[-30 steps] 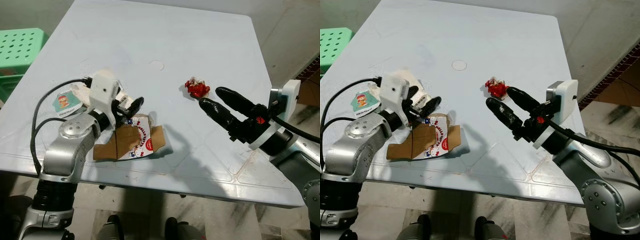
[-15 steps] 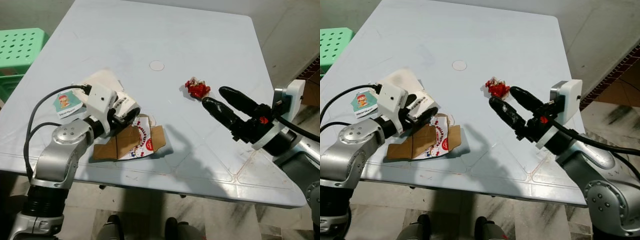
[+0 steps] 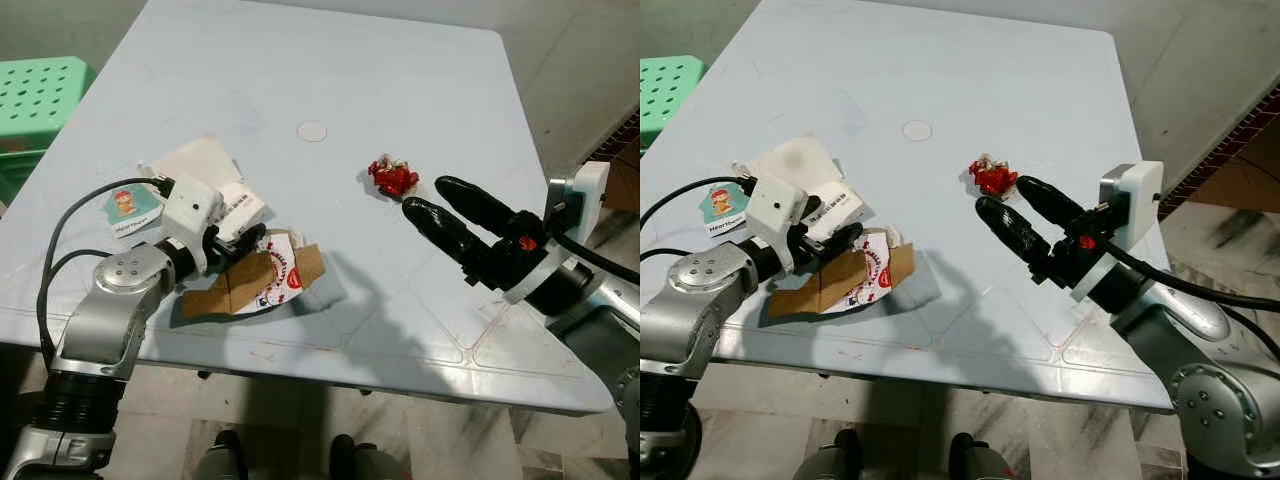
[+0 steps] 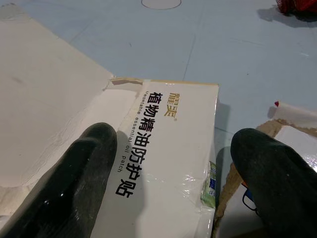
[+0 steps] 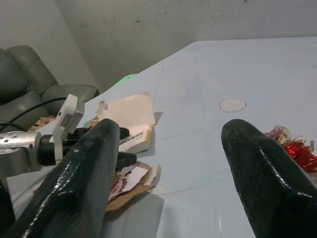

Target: Picking trash to rubbish bin

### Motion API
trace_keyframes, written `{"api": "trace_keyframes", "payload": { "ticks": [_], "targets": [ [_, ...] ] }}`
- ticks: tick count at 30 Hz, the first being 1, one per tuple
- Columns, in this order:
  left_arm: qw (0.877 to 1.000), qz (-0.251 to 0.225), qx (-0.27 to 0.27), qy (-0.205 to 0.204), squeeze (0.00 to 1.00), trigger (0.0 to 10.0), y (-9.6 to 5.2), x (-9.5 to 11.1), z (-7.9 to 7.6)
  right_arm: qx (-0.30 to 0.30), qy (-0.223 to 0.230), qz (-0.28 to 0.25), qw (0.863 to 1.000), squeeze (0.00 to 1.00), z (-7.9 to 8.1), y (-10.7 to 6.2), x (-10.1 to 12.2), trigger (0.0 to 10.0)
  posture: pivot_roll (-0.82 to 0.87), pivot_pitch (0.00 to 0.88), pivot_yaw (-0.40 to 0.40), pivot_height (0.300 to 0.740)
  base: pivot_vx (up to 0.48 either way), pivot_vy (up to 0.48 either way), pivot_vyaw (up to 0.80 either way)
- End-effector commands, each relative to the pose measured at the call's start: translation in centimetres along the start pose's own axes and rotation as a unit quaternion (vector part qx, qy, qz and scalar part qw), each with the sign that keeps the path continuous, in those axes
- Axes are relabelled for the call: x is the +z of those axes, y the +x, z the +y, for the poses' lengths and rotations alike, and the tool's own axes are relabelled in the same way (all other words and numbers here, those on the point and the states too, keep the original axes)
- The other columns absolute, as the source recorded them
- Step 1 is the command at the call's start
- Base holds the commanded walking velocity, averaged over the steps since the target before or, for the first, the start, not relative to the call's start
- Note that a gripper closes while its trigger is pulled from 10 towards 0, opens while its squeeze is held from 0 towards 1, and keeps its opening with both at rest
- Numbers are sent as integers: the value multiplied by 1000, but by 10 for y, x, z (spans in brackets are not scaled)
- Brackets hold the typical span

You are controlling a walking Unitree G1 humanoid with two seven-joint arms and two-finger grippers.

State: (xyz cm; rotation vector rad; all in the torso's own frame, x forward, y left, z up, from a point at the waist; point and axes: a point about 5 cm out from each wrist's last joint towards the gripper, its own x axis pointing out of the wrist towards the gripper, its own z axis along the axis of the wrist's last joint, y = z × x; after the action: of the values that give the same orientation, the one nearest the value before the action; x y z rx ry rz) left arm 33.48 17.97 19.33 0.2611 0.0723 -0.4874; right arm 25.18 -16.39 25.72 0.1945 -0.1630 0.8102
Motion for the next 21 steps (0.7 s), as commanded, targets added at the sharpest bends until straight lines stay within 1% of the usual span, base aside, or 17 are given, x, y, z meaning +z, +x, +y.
{"api": "trace_keyframes", "payload": {
  "ticks": [1, 5, 9, 10, 11, 14, 17, 18, 20, 21],
  "targets": [
    [999, 39, 8, 1, 0, 10000, -2, -15, 2, 5, -6, 2, 1000, 0, 4, -4, 3, 10000, -73, 323, -78, 740, 0, 0, 0],
    [999, 35, 5, 3, 0, 10000, 1, -15, 3, 19, 1, 9, 1000, 0, 9, -4, 0, 10000, -75, 326, -77, 740, 0, 0, 0],
    [999, 38, 3, -1, 0, 10000, 3, -16, 3, 22, 4, 15, 1000, 0, 11, -5, -1, 10000, -79, 328, -75, 740, 0, 0, 0],
    [999, 37, 3, -4, 0, 10000, 3, -16, 3, 24, 6, 15, 1000, 0, 11, -6, -1, 10000, -79, 329, -75, 740, 0, 0, 0],
    [999, 34, 5, -17, 0, 10000, 4, -16, 3, 27, 9, 18, 999, 0, 12, -7, -1, 10000, -80, 331, -75, 740, 0, 0, 0],
    [999, 33, 3, -23, 0, 10000, 4, -16, 3, 34, 9, 24, 999, 0, 14, -8, -2, 10000, -83, 332, -74, 740, 0, 0, 0],
    [999, 33, 0, -22, 0, 10000, 5, -16, 2, 53, 14, 37, 998, 0, 19, -10, -5, 10000, -82, 333, -75, 740, 0, 0, 0],
    [999, 31, -1, -27, 0, 10000, 5, -16, 2, 76, 14, 53, 996, 0, 25, -12, -9, 10000, -82, 333, -75, 740, 0, 0, 0],
    [999, 32, 0, -19, 0, 10000, 6, -16, 2, 83, 13, 63, 994, 0, 28, -14, -12, 10000, -82, 333, -75, 740, 0, 0, 0],
    [999, 32, -1, -22, 0, 10000, 6, -16, 2, 83, 12, 65, 994, 0, 28, -14, -12, 10000, -83, 337, -77, 740, 0, 0, 0]
  ]
}}
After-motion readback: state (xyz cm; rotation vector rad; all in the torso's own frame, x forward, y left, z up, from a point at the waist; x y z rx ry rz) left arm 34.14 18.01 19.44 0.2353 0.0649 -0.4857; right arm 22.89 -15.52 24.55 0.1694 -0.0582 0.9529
